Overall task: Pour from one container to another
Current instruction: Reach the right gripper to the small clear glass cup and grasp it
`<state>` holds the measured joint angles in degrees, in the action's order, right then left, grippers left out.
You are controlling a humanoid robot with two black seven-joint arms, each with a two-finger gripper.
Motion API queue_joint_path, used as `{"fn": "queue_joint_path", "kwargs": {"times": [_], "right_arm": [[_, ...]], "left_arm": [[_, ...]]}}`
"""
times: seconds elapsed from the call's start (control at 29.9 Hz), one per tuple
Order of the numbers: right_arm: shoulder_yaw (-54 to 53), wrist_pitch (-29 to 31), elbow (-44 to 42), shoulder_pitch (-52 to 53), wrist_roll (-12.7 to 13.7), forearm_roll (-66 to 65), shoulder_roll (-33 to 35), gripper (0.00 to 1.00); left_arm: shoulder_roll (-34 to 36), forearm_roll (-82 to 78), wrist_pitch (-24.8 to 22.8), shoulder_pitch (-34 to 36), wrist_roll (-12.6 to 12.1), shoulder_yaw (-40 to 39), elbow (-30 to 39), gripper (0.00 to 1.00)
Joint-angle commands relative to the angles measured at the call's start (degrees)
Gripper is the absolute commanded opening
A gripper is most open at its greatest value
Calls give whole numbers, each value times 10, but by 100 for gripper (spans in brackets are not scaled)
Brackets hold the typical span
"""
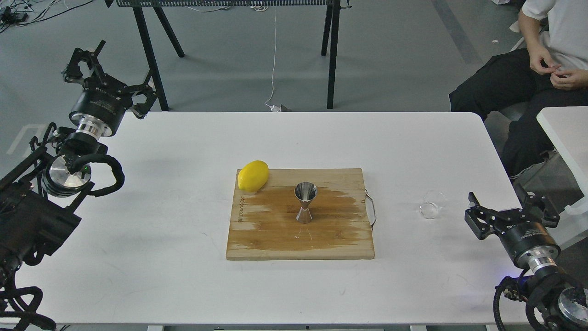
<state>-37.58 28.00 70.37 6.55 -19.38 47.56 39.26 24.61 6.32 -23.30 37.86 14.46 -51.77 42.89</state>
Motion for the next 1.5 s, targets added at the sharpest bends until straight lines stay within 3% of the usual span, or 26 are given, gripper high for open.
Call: {"fn": "queue_joint_path", "kwargs": {"times": [0.0,0.03,0.17,0.47,1.1,1.27,1.47], "right_arm": [[0,0,1,-1,38,-10,-20,100],[-2,0,1,0,50,-9,-28,100],[-24,-91,-5,4,81,-6,-78,100],[-81,-191,-102,29,103,-6,-180,100],[-99,-195,-175,67,128,-9,-212,98],[-101,-190,-213,78,143,-10,-234,91],[-115,-188,-228,81,161,-10,-240,76]], "left_arm": [[0,0,2,0,2,0,1,100],[0,0,2,1,2,0,1,100],[4,-1,2,1,0,5,0,100],[7,-2,2,8,-2,8,1,100],[17,-3,8,3,0,9,0,100],[18,-3,8,6,0,9,0,100],[18,-3,9,6,0,9,-1,100]]}}
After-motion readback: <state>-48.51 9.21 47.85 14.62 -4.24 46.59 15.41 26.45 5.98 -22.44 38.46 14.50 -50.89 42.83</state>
